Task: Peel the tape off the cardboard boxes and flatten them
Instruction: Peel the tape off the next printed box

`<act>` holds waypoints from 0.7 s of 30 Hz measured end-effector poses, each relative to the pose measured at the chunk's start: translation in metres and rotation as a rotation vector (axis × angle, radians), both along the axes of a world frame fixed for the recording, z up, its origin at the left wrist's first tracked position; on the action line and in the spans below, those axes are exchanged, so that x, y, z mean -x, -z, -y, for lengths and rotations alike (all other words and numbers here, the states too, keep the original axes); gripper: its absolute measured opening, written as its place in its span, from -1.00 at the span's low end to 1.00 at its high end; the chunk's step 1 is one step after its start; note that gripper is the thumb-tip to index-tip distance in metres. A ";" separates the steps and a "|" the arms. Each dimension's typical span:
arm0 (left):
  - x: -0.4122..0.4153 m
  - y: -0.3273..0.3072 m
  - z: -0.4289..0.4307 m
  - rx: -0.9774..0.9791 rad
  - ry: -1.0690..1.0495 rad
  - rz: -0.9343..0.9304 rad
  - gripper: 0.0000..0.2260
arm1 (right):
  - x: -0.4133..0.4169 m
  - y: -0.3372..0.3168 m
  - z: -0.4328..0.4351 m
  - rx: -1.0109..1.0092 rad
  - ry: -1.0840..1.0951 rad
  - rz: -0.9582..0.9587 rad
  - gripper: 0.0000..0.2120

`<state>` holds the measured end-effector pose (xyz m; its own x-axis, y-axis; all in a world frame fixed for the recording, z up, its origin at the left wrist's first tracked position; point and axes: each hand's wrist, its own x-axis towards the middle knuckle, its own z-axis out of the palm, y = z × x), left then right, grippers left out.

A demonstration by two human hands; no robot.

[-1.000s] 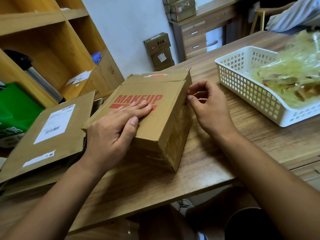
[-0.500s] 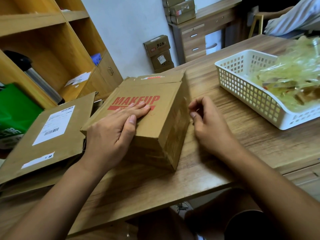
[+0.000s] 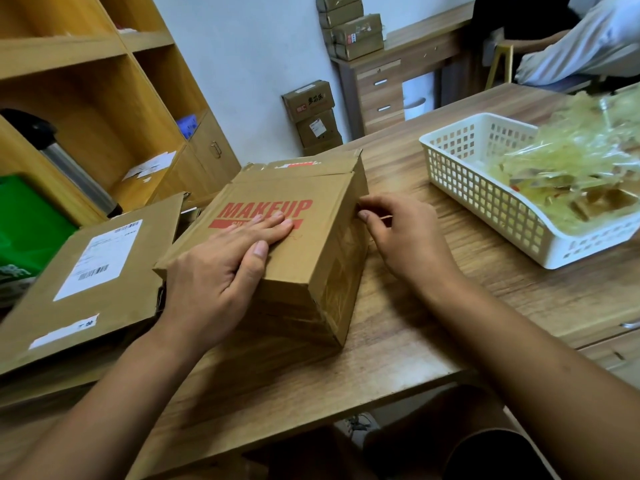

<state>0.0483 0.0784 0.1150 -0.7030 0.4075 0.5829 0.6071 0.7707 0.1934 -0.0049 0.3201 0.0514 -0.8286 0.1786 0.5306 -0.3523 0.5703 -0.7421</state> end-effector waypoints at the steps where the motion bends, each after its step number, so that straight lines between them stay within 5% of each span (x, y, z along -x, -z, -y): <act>1: 0.000 0.000 0.000 -0.003 0.001 0.001 -0.66 | 0.001 -0.001 0.001 -0.013 0.017 -0.010 -0.79; 21: 0.001 0.002 0.000 0.067 -0.051 -0.047 -0.61 | -0.022 0.001 -0.001 -0.169 0.058 0.000 -0.95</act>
